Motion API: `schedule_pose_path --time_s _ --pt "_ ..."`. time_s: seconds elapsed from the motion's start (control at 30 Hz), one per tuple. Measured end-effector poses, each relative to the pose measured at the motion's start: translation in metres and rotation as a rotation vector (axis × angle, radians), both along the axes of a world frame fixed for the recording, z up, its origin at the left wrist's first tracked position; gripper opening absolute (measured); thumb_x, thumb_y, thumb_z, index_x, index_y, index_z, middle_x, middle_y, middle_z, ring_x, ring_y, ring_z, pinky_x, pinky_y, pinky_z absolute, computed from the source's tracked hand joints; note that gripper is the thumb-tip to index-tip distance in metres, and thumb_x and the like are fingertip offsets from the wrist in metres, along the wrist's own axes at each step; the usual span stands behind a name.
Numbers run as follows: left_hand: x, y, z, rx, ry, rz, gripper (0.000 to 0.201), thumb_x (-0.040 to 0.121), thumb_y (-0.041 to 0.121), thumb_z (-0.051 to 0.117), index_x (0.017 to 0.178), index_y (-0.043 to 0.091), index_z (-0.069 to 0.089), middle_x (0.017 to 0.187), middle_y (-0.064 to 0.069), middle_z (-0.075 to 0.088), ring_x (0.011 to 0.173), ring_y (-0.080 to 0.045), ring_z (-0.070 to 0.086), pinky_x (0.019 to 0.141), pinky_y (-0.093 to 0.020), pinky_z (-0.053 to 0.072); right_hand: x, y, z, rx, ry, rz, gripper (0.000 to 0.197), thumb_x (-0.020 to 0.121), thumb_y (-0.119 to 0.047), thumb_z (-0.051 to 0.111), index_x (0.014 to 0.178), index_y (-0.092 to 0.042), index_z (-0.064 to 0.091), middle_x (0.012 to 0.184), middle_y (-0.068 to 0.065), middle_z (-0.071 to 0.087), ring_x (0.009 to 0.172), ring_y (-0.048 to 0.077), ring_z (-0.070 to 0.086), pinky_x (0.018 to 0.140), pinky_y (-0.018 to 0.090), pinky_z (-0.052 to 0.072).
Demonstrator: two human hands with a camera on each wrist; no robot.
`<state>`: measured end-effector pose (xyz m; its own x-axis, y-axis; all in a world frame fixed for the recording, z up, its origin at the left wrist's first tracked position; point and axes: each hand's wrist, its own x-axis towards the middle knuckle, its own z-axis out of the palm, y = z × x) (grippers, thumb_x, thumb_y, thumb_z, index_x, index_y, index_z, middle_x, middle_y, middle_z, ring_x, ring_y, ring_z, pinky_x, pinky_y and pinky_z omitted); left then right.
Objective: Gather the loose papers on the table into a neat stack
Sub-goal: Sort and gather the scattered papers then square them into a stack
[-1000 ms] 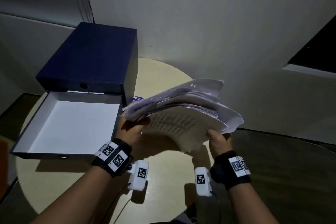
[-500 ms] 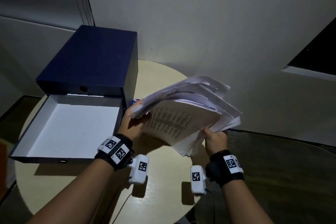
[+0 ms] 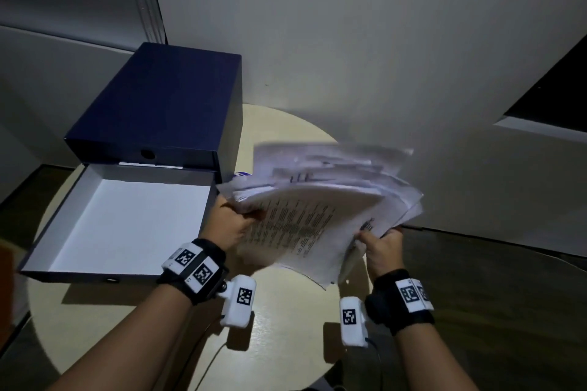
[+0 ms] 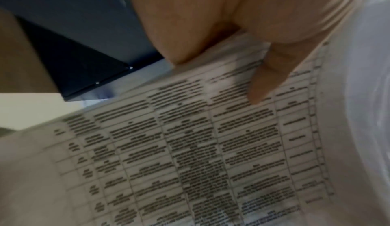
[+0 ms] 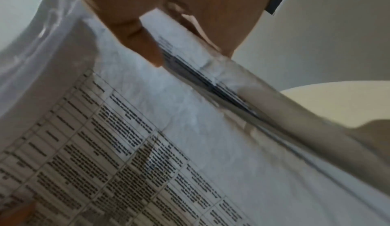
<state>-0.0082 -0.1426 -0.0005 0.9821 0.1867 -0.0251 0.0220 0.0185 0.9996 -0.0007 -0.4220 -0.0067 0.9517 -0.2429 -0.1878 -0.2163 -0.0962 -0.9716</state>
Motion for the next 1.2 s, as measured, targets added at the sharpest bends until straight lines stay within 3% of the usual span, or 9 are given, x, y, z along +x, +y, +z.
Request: schedule_pose_path --time_s 0.17,0.3,0.4,0.5,0.63,0.77,0.97,1.07,1.2 --pt "0.018 -0.021 -0.01 0.042 0.11 -0.062 0.03 0.089 -0.015 0.052 0.083 0.013 0.058 0.068 0.002 0.063 0.069 -0.015 0.055 0.054 -0.008 0.049 0.004 0.013 -0.004 -0.08 0.08 -0.001 0.029 0.081 0.011 0.061 0.059 -0.006 0.054 0.048 -0.002 0.057 0.051 0.019 0.054 0.055 0.027 0.048" --pt "0.015 -0.004 -0.008 0.155 0.008 -0.093 0.04 0.084 -0.016 0.06 0.091 0.023 0.066 0.077 0.021 0.074 0.077 0.009 0.067 0.07 -0.009 0.051 0.002 0.008 -0.011 -0.057 0.07 -0.056 0.019 0.079 -0.002 0.072 0.067 -0.006 0.058 0.062 0.004 0.059 0.058 0.022 0.057 0.067 0.032 0.05" --pt "0.007 -0.002 -0.006 0.214 -0.101 -0.193 0.049 0.079 -0.012 0.049 0.115 0.016 0.067 0.111 -0.001 0.073 0.109 -0.013 0.066 0.101 -0.037 0.05 -0.003 0.008 -0.015 -0.104 0.165 -0.091 0.029 0.085 -0.016 0.073 0.064 -0.008 0.055 0.057 -0.001 0.057 0.055 0.019 0.054 0.066 0.031 0.043" --pt "0.005 -0.006 0.007 0.218 -0.227 -0.111 0.035 0.082 -0.002 0.06 0.114 0.009 0.068 0.113 -0.01 0.071 0.109 -0.021 0.066 0.1 -0.046 0.05 0.0 0.015 0.008 -0.075 0.026 -0.146 0.02 0.086 -0.017 0.073 0.074 -0.007 0.06 0.063 0.001 0.064 0.057 0.016 0.062 0.06 0.029 0.05" --pt "-0.006 -0.015 0.029 0.031 -0.305 -0.009 0.032 0.081 0.001 0.073 0.112 0.007 0.067 0.104 0.003 0.074 0.103 -0.013 0.069 0.089 -0.028 0.055 -0.002 0.014 0.029 -0.031 -0.143 -0.115 0.023 0.088 0.001 0.063 0.068 -0.008 0.059 0.064 0.0 0.064 0.054 0.002 0.062 0.059 0.025 0.052" --pt "-0.018 -0.019 0.02 0.015 -0.249 -0.069 0.037 0.07 -0.006 0.069 0.101 0.011 0.057 0.094 0.004 0.067 0.087 -0.007 0.064 0.076 -0.022 0.052 -0.006 0.014 0.009 -0.097 0.055 -0.011 0.015 0.087 0.002 0.063 0.078 -0.01 0.058 0.076 0.002 0.064 0.075 0.021 0.062 0.082 0.043 0.053" --pt "-0.004 -0.002 0.001 -0.035 -0.114 0.017 0.045 0.073 -0.012 0.073 0.101 0.022 0.065 0.094 0.007 0.072 0.094 -0.017 0.065 0.081 -0.033 0.053 -0.003 0.005 0.003 -0.039 0.016 -0.05 0.018 0.082 0.007 0.068 0.094 -0.003 0.061 0.085 0.008 0.066 0.093 0.035 0.065 0.081 0.038 0.055" --pt "0.004 0.002 0.002 -0.038 -0.09 0.051 0.04 0.08 -0.005 0.073 0.099 0.03 0.068 0.094 0.01 0.075 0.094 -0.01 0.067 0.085 -0.032 0.053 0.003 0.004 0.005 0.073 -0.051 -0.118 0.024 0.084 0.002 0.071 0.104 -0.006 0.062 0.096 0.005 0.07 0.097 0.025 0.067 0.074 0.021 0.055" --pt "0.011 -0.001 0.003 -0.021 -0.009 0.023 0.022 0.087 0.027 0.07 0.107 0.036 0.068 0.103 0.009 0.075 0.103 -0.016 0.066 0.093 -0.044 0.052 0.009 0.009 0.0 0.029 0.048 -0.046 0.014 0.09 0.0 0.061 0.089 -0.013 0.057 0.093 0.008 0.066 0.095 0.029 0.064 0.088 0.043 0.053"
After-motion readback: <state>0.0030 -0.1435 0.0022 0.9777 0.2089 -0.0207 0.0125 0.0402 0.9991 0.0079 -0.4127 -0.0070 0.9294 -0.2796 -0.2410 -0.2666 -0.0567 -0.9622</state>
